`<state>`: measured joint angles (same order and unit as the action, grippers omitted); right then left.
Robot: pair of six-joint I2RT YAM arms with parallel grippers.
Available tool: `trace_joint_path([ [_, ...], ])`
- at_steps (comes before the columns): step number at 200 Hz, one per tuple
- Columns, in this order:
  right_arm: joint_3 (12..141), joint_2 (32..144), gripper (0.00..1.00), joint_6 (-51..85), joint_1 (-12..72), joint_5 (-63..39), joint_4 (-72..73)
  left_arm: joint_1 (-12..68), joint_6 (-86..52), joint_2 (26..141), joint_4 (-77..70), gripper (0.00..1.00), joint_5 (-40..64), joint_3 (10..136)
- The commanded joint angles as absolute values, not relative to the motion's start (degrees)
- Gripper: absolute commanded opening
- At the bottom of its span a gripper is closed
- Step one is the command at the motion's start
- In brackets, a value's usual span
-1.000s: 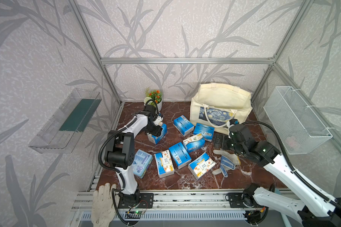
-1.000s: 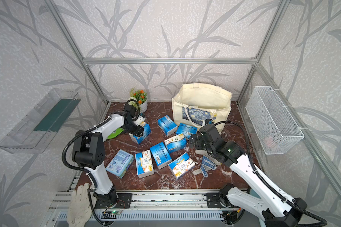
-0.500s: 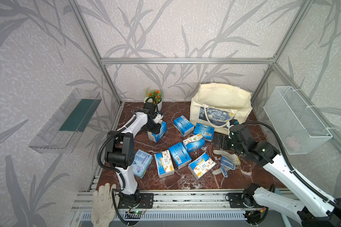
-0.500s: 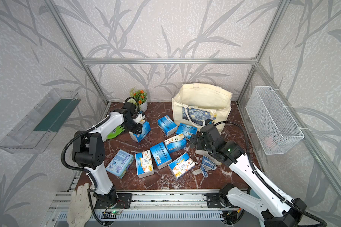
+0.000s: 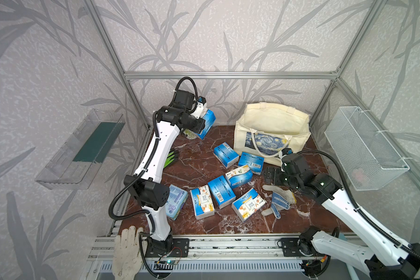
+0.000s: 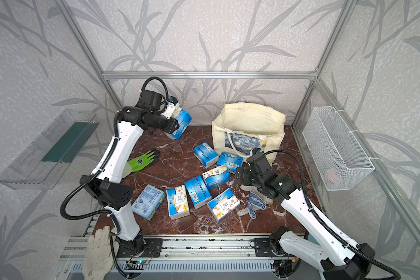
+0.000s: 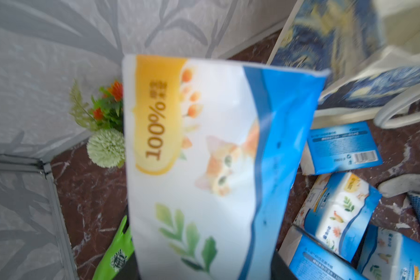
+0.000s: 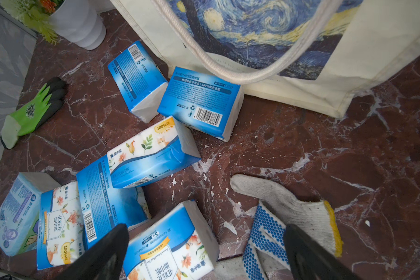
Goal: Put tissues into the canvas bag
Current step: Pick up the pack of facial tissues from the center of the board, then place the pack of facial tissues in the canvas bag.
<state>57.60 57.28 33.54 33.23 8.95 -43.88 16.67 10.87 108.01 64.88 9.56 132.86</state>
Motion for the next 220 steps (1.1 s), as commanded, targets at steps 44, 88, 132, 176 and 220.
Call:
trace_joint_path([
  [44, 55.15, 57.57, 1.00, 32.43, 32.44, 9.49, -47.61, 25.36, 5.89, 116.85, 67.35, 0.48, 10.47, 151.78],
  [88, 53.31, 56.57, 0.99, 34.55, 32.41, 9.42, -50.07, 30.49, 3.77, 117.72, 57.49, 0.48, 9.70, 151.61],
  [132, 50.81, 52.62, 0.99, 38.26, 32.36, 9.79, -52.33, 34.67, 2.64, 120.57, 50.85, 0.48, 9.37, 155.19],
  [176, 51.11, 50.17, 0.98, 38.94, 32.43, 10.32, -53.26, 37.89, 1.99, 126.20, 45.36, 0.48, 9.17, 159.10],
  [220, 50.69, 50.27, 0.98, 40.11, 32.41, 9.02, -53.04, 40.87, 3.94, 134.17, 38.84, 0.48, 8.22, 161.48],
])
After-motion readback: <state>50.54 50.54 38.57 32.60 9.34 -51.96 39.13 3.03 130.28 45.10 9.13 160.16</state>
